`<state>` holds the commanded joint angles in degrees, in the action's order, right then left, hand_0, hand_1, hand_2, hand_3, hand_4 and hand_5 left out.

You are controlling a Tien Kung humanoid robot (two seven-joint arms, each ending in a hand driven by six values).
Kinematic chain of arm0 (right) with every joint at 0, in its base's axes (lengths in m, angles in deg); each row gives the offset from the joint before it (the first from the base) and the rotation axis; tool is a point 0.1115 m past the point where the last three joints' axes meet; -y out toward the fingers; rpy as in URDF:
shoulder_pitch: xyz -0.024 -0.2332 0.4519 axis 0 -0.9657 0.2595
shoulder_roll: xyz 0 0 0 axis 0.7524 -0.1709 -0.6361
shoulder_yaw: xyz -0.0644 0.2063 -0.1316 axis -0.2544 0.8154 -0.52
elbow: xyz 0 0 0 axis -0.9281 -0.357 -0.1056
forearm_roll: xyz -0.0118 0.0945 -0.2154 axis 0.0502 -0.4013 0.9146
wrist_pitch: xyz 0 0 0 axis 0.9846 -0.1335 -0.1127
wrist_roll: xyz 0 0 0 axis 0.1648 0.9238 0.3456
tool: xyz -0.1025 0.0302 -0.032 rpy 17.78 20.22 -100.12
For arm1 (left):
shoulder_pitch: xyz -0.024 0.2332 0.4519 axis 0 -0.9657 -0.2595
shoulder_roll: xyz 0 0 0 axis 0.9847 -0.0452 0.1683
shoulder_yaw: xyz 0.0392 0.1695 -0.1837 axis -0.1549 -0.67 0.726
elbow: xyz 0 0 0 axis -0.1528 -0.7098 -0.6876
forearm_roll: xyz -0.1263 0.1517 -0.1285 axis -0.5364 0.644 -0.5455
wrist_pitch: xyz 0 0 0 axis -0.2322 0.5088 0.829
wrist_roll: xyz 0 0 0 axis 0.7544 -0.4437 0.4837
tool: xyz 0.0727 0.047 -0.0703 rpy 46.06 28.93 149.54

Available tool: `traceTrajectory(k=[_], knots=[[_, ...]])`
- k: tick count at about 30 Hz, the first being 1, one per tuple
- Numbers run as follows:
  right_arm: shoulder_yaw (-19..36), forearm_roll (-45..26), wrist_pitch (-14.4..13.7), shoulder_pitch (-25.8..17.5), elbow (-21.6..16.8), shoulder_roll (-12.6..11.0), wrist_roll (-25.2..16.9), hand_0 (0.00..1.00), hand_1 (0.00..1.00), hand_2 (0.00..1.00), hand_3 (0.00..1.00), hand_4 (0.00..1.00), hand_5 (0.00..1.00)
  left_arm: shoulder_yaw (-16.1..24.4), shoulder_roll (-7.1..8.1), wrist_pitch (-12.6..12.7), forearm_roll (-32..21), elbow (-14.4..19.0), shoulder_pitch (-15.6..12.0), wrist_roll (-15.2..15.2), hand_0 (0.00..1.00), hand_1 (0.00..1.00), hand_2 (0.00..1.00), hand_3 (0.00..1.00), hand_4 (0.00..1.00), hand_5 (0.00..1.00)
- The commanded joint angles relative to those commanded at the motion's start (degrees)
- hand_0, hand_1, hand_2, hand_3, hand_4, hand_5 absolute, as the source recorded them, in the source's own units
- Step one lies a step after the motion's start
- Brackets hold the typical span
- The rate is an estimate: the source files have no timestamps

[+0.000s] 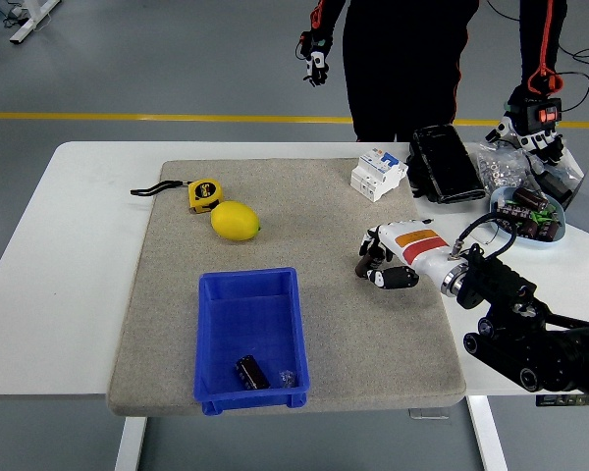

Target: Pick up the battery,place it into the box

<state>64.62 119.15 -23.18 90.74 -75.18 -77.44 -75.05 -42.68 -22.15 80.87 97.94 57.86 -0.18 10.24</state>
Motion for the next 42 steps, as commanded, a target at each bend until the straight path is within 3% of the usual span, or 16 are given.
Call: traceTrajectory(k=[13, 27, 30, 31, 36, 37, 42], knots=[[0.59, 0.46, 0.01, 0.36, -0.6, -0.4, -0.13, 0.129, 0.313, 0.486, 0.511, 0.614, 0.254, 0.03, 0.11, -0.09, -0.03, -0.04, 0.16, 0.03, 0.652, 0.651, 0.656, 0.582, 0.628, 0.584], [2.16, 2.33, 0.27, 0.49, -1.74, -1.29, 0.34, 0.17, 0.344, 0.489, 0.518, 0.605, 0.225, -0.13, 0.17, -0.04, -0.3, -0.08, 0.29, 0.09, 0.656, 0.651, 0.656, 0.582, 0.628, 0.582], [3.56, 5.09, 2.68, 0.65, -3.13, -2.19, 2.0, 0.17, 0.344, 0.489, 0.518, 0.605, 0.225, -0.2, 0.21, 0.04, -0.4, -0.1, 0.29, 0.13, 0.656, 0.651, 0.656, 0.582, 0.628, 0.582], [3.89, 6.23, 3.87, 0.71, -3.63, -2.53, 2.64, 0.389, 0.504, 0.628, 0.664, 0.821, 0.28, -0.21, 0.25, 0.04, -0.42, -0.1, 0.29, 0.14, 0.656, 0.651, 0.656, 0.581, 0.629, 0.584], [4.04, 7.89, 6.44, 0.33, -4.68, -3.48, 3.54, 0.389, 0.504, 0.628, 0.664, 0.821, 0.28, -0.13, 0.3, 0.0, -0.26, -0.13, 0.23, 0.11, 0.656, 0.651, 0.656, 0.581, 0.629, 0.584], [3.98, 7.91, 6.78, 0.12, -4.72, -3.57, 3.67, 0.408, 0.548, 0.672, 0.739, 0.947, 0.353, -0.12, 0.31, -0.01, -0.24, -0.13, 0.22, 0.11, 0.656, 0.65, 0.656, 0.582, 0.629, 0.583], [3.86, 7.97, 7.52, -0.42, -5.1, -3.83, 3.95, 0.408, 0.548, 0.672, 0.739, 0.947, 0.353, -0.05, 0.29, 0.02, -0.1, -0.14, 0.21, 0.08, 0.656, 0.65, 0.656, 0.582, 0.629, 0.583]])
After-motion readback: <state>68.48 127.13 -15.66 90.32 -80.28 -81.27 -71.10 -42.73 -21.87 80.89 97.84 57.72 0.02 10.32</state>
